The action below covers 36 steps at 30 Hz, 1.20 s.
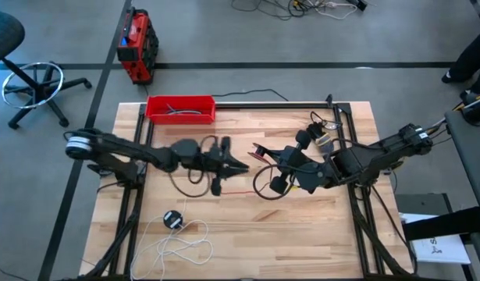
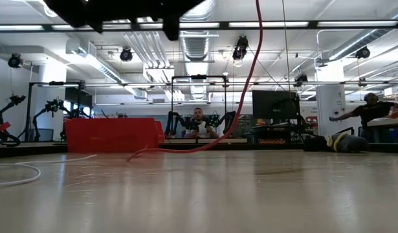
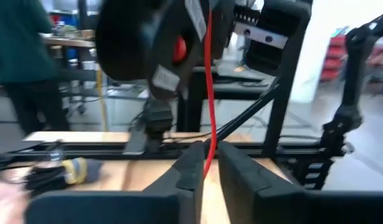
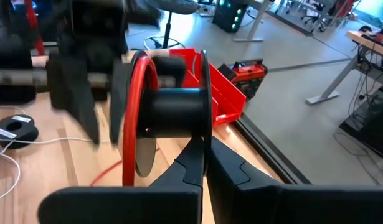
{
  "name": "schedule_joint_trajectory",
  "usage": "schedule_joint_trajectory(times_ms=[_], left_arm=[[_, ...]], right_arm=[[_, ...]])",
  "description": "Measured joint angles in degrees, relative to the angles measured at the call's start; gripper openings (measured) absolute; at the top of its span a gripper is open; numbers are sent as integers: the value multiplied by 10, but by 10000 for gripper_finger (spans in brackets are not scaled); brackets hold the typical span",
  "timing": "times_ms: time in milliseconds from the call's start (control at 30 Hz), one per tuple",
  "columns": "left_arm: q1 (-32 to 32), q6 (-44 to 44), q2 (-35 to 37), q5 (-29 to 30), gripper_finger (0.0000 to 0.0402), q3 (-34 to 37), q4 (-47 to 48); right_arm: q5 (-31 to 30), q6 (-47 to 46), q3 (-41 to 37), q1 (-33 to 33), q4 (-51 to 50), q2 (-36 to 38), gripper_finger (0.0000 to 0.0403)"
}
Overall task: Coil cords
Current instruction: Coil the red wire onto the black spool
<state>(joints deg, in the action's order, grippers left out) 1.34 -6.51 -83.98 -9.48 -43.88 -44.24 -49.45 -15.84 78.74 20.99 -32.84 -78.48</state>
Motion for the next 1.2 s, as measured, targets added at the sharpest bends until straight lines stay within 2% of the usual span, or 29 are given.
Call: schedule_joint_trajectory(times_ms=[133, 233, 333, 467, 633, 800, 1133, 1200], left_arm=[[0, -18, -84, -29, 107, -18, -58], [0, -11, -130, -34, 147, -44, -53], [-1, -11, -169, -69, 180, -68, -45], [0, -11, -204, -81, 203, -97, -2], [-5, -11, -219, -71, 204, -117, 60], [-5, 0, -220, -22, 187, -118, 71], [-5, 16, -238, -13, 156, -118, 68], [-5, 14, -246, 5, 147, -118, 68]], right_arm=[[0, 3, 0, 0, 2, 0, 0], [0, 4, 0, 0, 4, 0, 0], [0, 4, 0, 0, 6, 0, 0], [1, 9, 0, 0, 6, 0, 0], [3, 9, 0, 0, 6, 0, 0], [4, 9, 0, 0, 6, 0, 0], [4, 9, 0, 0, 8, 0, 0], [4, 9, 0, 0, 8, 0, 0]])
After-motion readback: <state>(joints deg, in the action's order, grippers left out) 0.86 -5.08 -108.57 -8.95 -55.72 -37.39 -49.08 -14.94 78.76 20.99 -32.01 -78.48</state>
